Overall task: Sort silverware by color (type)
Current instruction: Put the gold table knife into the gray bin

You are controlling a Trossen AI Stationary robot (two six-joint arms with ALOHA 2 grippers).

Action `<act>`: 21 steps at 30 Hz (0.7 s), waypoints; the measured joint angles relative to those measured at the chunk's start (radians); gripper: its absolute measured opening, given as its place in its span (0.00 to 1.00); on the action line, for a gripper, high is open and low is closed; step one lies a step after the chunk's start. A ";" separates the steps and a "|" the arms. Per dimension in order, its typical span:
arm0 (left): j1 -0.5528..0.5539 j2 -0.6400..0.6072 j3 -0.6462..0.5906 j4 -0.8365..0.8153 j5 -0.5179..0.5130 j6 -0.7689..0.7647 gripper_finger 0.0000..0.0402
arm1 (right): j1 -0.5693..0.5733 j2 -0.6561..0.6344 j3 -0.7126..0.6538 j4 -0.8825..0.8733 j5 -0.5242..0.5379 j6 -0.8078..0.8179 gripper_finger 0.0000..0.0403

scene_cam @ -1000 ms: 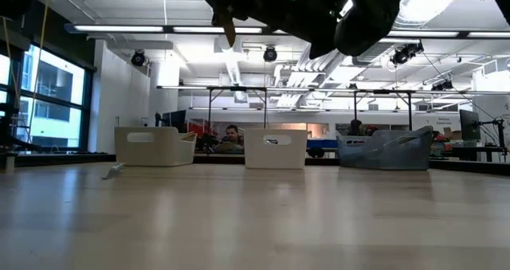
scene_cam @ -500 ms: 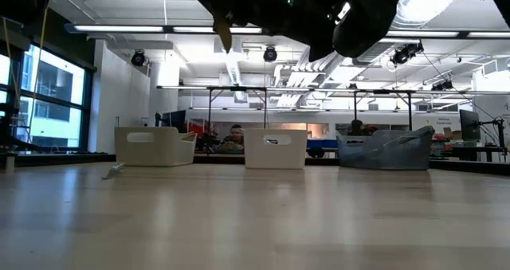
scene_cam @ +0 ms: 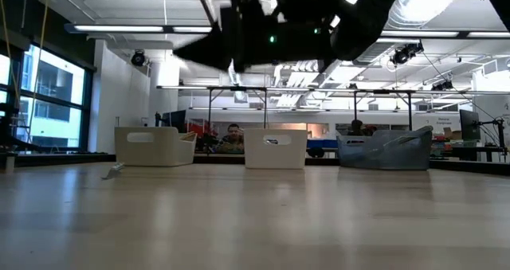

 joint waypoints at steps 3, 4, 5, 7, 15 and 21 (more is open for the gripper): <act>0.030 -0.093 0.067 -0.293 -0.050 -0.105 0.04 | -0.025 0.000 0.000 -0.101 0.050 -0.003 0.26; 0.050 -0.127 0.090 -0.408 -0.064 -0.153 0.04 | -0.036 -0.001 0.000 -0.134 0.066 -0.003 0.27; 0.073 -0.153 0.118 -0.527 -0.069 -0.208 0.04 | -0.045 -0.003 0.000 -0.171 0.085 -0.003 0.27; 0.135 -0.196 0.179 -0.760 -0.060 -0.323 0.04 | -0.060 -0.013 0.000 -0.246 0.110 -0.003 0.26; 0.524 -0.203 0.421 -1.407 0.098 -0.538 0.04 | -0.047 -0.056 -0.013 -0.437 0.119 -0.042 0.04; 0.853 -0.096 0.443 -1.450 0.304 -0.461 0.03 | -0.037 -0.093 -0.075 -0.462 0.123 -0.024 0.02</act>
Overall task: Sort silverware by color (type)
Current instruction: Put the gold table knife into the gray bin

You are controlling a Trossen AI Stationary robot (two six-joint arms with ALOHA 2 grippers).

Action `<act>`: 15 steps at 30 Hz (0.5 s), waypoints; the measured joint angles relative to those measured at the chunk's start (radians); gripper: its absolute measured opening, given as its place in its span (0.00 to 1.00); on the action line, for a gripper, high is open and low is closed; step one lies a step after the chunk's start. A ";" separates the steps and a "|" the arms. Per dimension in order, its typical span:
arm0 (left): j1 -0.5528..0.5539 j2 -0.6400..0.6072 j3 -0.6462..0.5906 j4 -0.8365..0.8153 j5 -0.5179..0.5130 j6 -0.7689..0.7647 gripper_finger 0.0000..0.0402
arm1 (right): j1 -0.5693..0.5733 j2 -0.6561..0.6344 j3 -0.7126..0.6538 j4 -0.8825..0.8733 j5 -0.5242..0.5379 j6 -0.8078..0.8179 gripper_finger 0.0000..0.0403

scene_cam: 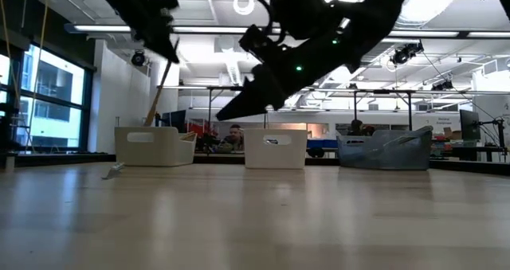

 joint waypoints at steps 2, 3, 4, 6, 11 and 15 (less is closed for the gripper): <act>0.098 0.052 0.000 0.017 0.021 0.045 0.03 | 0.009 -0.021 -0.030 -0.002 0.006 -0.001 0.01; 0.141 0.080 0.001 0.031 0.032 0.063 0.03 | 0.013 -0.024 -0.038 0.008 0.018 0.000 0.01; 0.185 0.108 0.009 0.034 0.053 0.078 0.03 | 0.018 -0.033 -0.049 0.013 0.028 0.002 0.01; 0.257 0.157 0.030 0.035 0.112 0.103 0.03 | 0.026 -0.054 -0.070 0.005 0.050 0.007 0.00; 0.350 0.271 0.075 0.035 0.225 0.117 0.03 | 0.037 -0.080 -0.085 -0.003 0.051 0.010 0.00; 0.380 0.352 0.113 0.006 0.273 0.117 0.03 | 0.037 -0.099 -0.084 -0.011 0.050 0.015 0.00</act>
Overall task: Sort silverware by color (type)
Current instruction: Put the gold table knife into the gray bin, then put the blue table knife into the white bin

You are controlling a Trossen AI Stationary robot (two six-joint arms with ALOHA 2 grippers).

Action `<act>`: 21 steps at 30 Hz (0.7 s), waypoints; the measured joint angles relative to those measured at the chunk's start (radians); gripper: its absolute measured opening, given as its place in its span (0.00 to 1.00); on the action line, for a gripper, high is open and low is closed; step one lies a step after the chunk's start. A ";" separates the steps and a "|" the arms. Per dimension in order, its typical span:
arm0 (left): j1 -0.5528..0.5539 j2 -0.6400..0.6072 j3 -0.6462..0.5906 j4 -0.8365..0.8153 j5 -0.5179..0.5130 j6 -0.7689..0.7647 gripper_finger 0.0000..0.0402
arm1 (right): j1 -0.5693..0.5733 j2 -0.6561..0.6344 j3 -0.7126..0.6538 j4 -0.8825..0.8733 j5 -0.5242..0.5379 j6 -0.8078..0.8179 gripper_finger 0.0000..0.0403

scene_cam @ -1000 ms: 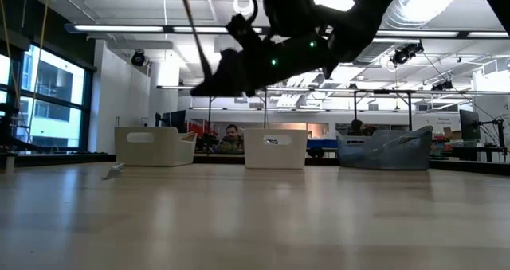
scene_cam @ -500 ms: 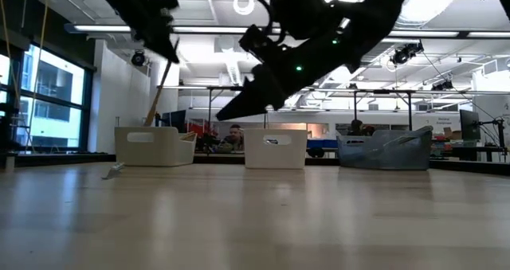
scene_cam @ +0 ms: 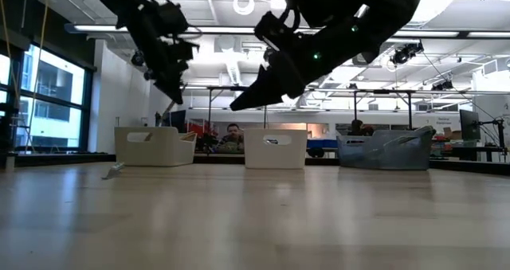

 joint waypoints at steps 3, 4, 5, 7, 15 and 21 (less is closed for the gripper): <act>0.024 0.057 0.022 -0.038 0.010 -0.015 0.03 | 0.000 -0.005 0.000 -0.003 -0.005 0.002 0.00; 0.030 0.072 0.027 -0.048 0.010 -0.021 0.03 | 0.000 -0.005 0.000 -0.005 -0.005 0.002 0.00; 0.035 0.086 0.032 -0.047 0.013 -0.024 0.03 | 0.000 -0.004 0.000 -0.006 -0.005 0.002 0.00; 0.049 0.106 0.034 -0.040 0.010 -0.032 0.05 | 0.000 -0.004 0.000 -0.016 -0.005 0.005 0.00; 0.061 0.080 0.033 -0.050 -0.016 -0.019 0.27 | -0.007 -0.004 0.000 -0.037 -0.005 0.006 0.00; 0.032 -0.033 0.033 -0.084 -0.043 0.010 0.28 | -0.025 -0.004 0.000 -0.048 -0.005 0.051 0.00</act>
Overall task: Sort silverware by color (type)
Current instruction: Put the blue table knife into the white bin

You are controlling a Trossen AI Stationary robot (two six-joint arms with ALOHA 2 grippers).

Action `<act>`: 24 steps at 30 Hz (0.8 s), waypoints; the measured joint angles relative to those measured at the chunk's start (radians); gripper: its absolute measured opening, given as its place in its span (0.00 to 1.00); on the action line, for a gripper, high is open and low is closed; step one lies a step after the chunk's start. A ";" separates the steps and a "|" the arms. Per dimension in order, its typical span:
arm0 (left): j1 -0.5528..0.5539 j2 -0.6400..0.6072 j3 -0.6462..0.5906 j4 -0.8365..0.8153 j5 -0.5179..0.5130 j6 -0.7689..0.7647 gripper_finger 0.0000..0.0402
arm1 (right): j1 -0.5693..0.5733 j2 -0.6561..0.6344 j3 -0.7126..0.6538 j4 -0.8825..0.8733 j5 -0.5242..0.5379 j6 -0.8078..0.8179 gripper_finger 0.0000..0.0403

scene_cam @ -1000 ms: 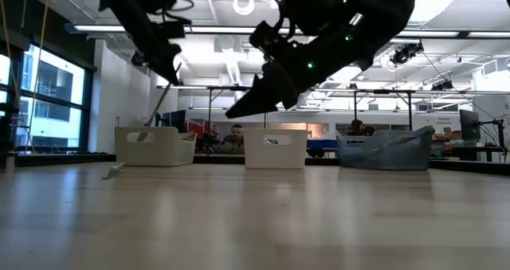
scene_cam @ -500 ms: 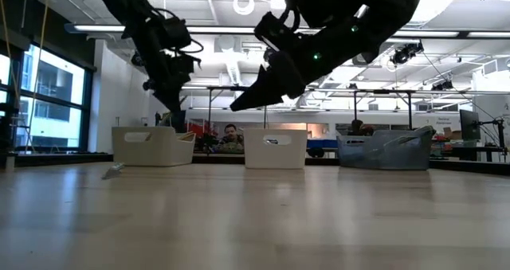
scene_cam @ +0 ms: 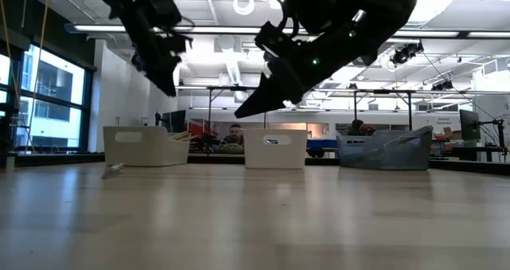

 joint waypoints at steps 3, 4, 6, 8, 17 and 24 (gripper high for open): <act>-0.048 -0.086 -0.026 -0.007 0.035 -0.014 0.22 | -0.005 0.001 0.000 -0.009 0.001 0.035 0.00; -0.068 -0.122 -0.054 0.015 0.052 -0.017 0.20 | -0.005 0.001 0.000 -0.009 0.000 0.041 0.01; -0.114 -0.195 -0.126 0.086 0.070 -0.041 0.15 | -0.005 0.001 0.000 -0.003 0.000 0.049 0.02; -0.162 -0.272 -0.215 0.165 0.080 -0.076 0.10 | -0.005 0.001 0.000 0.008 0.000 0.050 0.05; -0.407 -0.577 -0.607 0.413 0.080 -0.245 0.01 | 0.007 0.042 0.036 0.150 -0.065 0.122 0.28; -0.625 -0.701 -0.745 0.484 -0.107 -0.322 0.00 | 0.020 0.226 0.267 0.123 -0.072 0.245 0.42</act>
